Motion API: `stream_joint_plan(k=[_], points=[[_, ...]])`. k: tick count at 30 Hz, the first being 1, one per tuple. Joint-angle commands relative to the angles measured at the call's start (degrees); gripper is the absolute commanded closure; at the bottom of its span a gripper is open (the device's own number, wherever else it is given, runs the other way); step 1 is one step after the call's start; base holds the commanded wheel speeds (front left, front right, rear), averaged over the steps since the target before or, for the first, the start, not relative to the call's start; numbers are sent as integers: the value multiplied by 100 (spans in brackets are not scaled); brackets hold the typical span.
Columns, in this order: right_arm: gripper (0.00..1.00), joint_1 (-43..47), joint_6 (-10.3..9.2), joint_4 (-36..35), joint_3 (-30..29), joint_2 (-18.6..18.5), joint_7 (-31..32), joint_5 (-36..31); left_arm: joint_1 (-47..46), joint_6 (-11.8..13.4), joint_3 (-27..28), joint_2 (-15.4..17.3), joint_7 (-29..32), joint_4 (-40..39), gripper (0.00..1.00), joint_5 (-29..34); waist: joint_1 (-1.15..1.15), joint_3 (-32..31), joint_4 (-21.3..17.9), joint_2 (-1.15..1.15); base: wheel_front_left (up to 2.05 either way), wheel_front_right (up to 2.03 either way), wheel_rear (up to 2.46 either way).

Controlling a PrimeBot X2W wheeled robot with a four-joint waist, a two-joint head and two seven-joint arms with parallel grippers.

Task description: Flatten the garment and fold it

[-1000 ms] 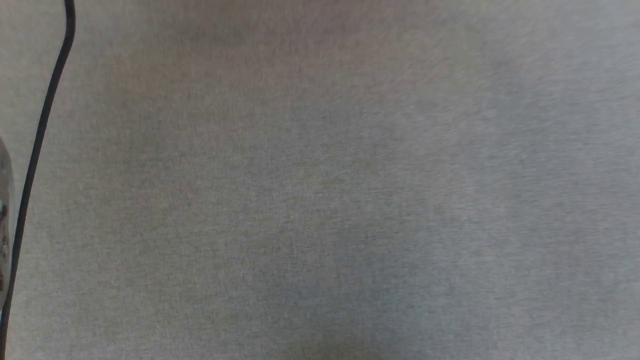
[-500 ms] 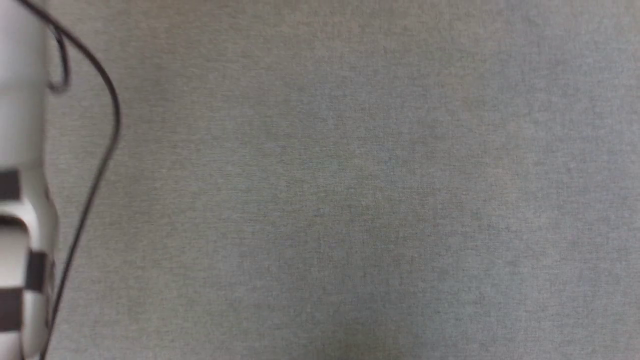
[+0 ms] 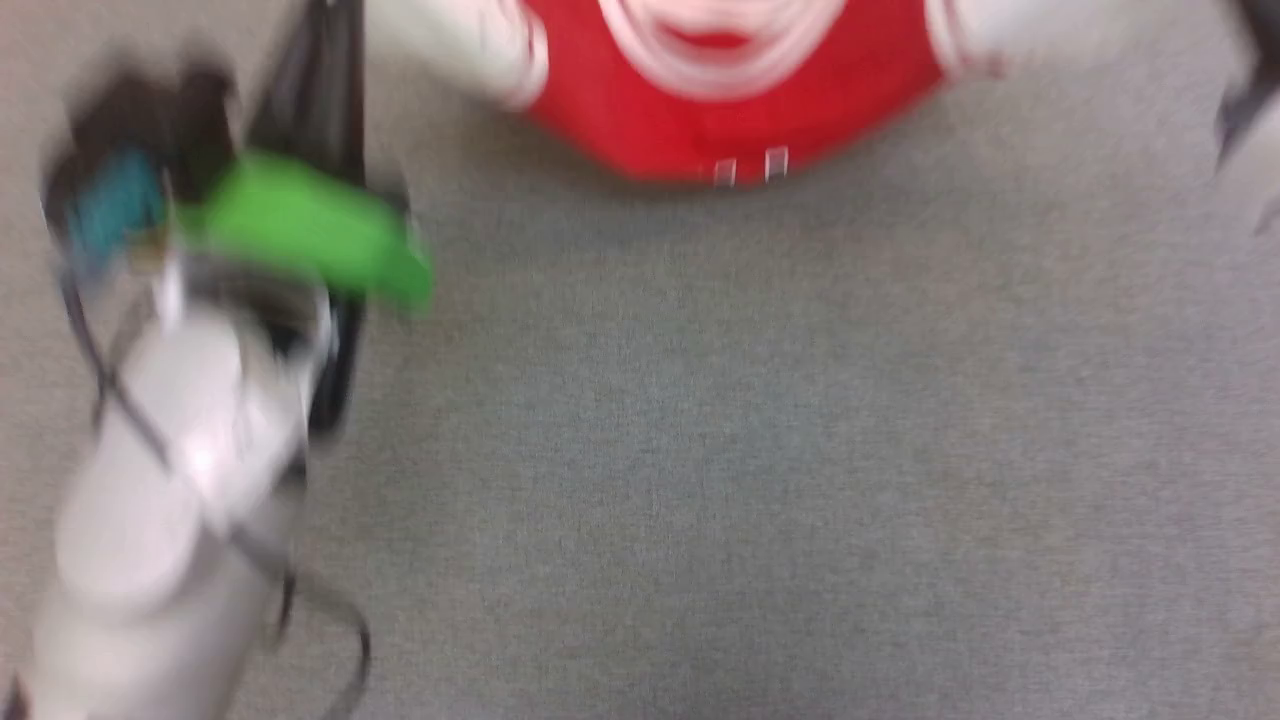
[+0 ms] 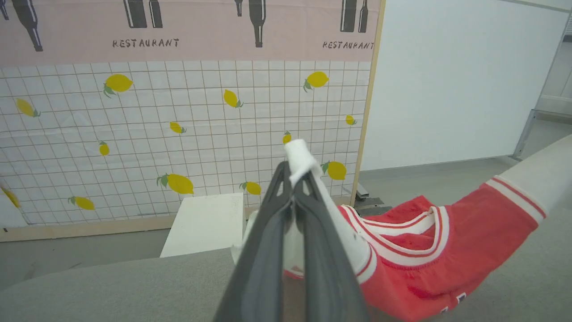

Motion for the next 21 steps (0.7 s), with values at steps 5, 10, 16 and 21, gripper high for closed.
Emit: stream_joint_plan(k=[5,10,16,21], points=[[100,1700,-10,-711,-743,307,39,-253,1701,518,107,276,-80,-922,100,-50,0,-774,-234,0,0,0,0],[100,3133,-10,-1417,-1209,719,209,-565,3017,826,69,463,-132,-1292,100,-27,0,-1108,-369,0,0,0,0],[100,4841,-10,-1972,-1745,1424,461,-683,4154,904,-290,521,-249,-1239,100,35,0,-1344,-399,0,0,0,0],[100,5953,-10,-2001,-2030,1692,519,-905,4679,781,-658,708,-47,-1101,100,92,0,-1438,-382,0,0,0,0]])
